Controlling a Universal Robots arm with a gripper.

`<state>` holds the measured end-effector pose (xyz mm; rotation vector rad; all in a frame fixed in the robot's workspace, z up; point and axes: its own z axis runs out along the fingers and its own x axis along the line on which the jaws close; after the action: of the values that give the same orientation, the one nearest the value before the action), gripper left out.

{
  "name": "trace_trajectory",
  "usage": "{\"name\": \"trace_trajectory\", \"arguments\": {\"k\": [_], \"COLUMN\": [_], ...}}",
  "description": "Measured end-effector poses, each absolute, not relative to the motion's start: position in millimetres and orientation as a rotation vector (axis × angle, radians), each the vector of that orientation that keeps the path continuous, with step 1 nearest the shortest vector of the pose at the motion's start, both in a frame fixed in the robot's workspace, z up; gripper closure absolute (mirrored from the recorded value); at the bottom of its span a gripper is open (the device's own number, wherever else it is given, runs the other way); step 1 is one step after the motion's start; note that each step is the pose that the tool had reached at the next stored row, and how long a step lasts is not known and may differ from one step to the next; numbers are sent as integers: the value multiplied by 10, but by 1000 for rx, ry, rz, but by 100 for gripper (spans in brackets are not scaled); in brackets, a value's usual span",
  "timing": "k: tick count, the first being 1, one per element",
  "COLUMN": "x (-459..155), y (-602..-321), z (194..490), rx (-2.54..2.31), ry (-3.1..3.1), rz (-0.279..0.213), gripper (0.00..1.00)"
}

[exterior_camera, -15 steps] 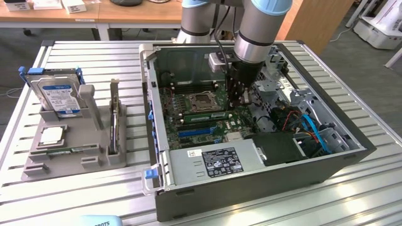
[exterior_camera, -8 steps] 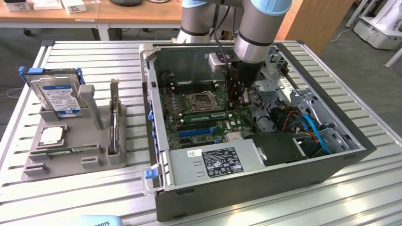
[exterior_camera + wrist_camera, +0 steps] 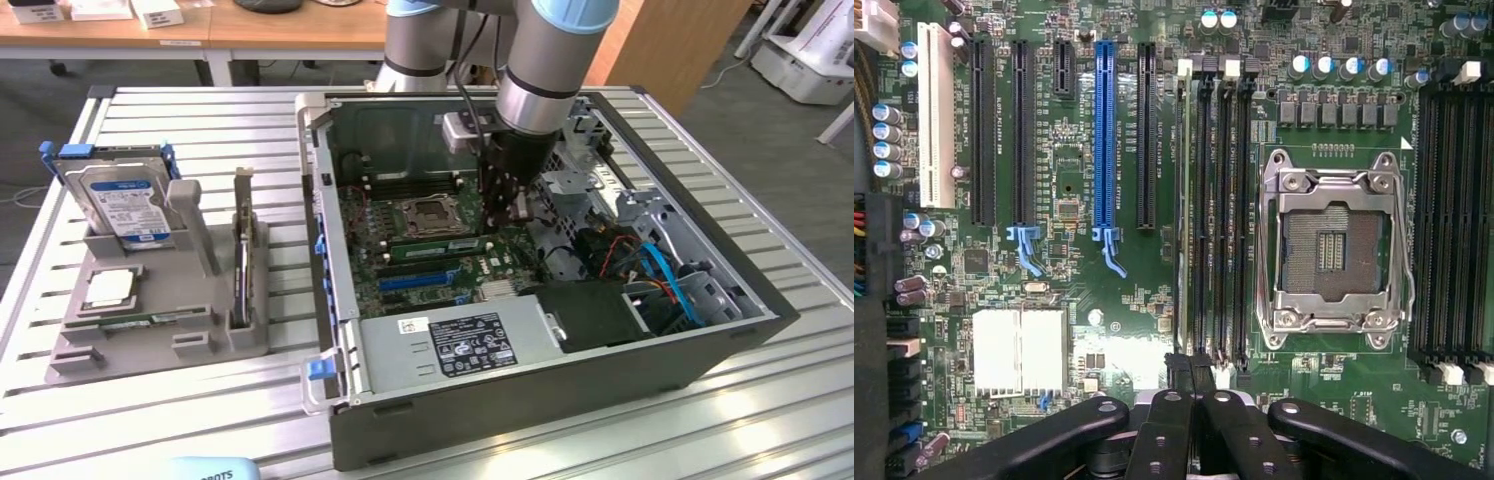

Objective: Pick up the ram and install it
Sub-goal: 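Press down the ram until it locks into place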

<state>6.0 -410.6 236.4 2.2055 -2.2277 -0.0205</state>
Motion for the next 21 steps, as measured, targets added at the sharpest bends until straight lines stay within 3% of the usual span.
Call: {"name": "trace_trajectory", "arguments": {"k": [21], "x": [60], "y": [-4107], "z": [2306], "rx": [2205], "ry": [-2228], "rz": [-20], "gripper": [90]}}
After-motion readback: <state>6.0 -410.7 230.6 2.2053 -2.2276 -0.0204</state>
